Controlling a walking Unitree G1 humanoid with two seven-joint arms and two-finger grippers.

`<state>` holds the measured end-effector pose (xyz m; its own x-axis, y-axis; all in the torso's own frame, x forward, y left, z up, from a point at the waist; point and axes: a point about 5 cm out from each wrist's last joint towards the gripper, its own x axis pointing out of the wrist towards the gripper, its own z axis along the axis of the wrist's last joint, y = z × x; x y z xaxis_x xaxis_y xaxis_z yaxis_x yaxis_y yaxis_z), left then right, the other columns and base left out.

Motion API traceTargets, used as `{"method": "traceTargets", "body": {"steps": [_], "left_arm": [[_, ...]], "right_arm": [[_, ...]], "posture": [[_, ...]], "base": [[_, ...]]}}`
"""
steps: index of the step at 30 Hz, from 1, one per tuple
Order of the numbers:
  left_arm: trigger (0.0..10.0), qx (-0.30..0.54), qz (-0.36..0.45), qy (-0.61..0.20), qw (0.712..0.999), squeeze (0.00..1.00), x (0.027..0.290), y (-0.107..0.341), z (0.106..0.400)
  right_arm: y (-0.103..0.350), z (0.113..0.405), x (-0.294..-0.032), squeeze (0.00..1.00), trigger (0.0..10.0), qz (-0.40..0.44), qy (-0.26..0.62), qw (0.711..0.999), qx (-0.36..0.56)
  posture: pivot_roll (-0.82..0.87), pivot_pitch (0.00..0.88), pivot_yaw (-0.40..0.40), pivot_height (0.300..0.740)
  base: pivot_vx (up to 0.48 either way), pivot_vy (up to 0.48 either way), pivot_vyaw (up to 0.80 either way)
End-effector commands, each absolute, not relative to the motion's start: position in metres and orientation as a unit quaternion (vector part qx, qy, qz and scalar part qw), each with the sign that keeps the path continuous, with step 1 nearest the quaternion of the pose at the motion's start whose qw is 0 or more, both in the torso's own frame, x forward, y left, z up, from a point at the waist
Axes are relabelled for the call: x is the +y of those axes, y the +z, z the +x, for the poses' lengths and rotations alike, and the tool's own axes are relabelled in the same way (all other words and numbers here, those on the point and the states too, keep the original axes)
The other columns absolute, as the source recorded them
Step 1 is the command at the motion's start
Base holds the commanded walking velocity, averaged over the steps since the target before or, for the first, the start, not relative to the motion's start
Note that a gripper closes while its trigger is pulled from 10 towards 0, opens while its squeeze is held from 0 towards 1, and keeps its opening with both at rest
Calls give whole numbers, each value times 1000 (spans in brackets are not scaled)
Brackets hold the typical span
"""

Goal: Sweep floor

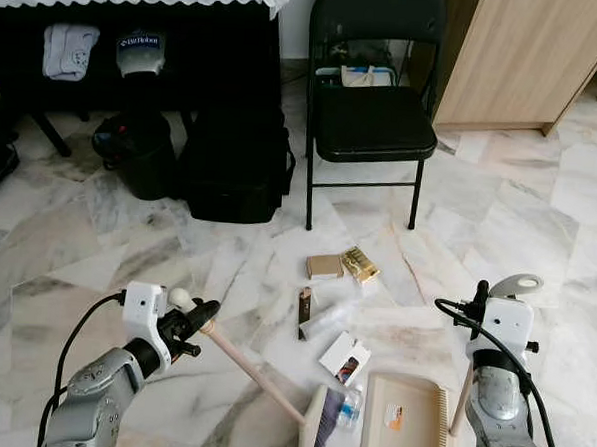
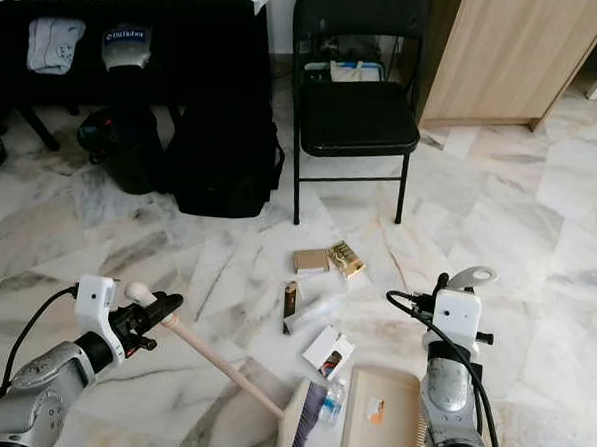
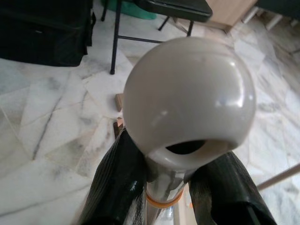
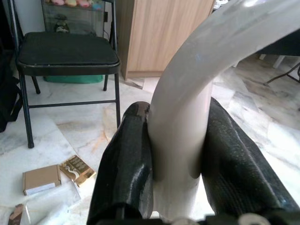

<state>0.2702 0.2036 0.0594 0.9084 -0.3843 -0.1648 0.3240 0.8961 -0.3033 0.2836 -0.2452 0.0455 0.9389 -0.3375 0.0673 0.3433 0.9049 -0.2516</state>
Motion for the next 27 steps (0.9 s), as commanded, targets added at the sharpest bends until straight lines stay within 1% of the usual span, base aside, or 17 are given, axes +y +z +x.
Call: {"method": "traceTargets", "body": {"steps": [1,9,11,12,17,18,19,22,25,27], "left_arm": [[10000,121,-158,-162,966,0,208,50,265],[10000,95,-206,-123,966,0,207,52,274],[10000,94,-221,-125,963,0,195,51,278],[10000,94,-221,-125,963,0,195,51,278],[10000,99,-236,-171,952,0,174,54,279],[10000,101,-236,-190,947,0,168,56,278],[10000,113,-223,-230,940,0,159,59,275],[10000,125,-232,-246,933,0,157,60,274],[10000,129,-258,-286,914,0,156,68,267],[10000,132,-266,-299,907,0,156,71,264]], "right_arm": [[20,268,-243,0,10000,-128,-169,976,58],[23,271,-244,0,10000,-128,-171,975,56],[24,272,-244,0,10000,-128,-170,976,54],[24,272,-244,0,10000,-128,-170,976,54],[24,273,-244,0,10000,-127,-169,976,55],[24,273,-244,0,10000,-127,-169,976,55],[24,273,-244,0,10000,-127,-169,976,55],[24,273,-243,0,10000,-126,-169,976,54],[23,272,-243,0,10000,-125,-169,976,55],[23,272,-243,0,10000,-125,-169,976,56]], "posture": [[61,161,57,740],[68,179,53,740],[64,173,48,740],[64,173,48,740],[63,169,48,740],[64,168,49,740],[61,168,49,740],[64,167,49,740],[69,165,50,740],[69,165,50,740]], "base": [[0,0,0],[0,0,0],[0,0,0],[0,0,0],[0,0,0],[0,0,0],[0,0,0],[0,0,0],[0,0,0],[0,0,0]]}}
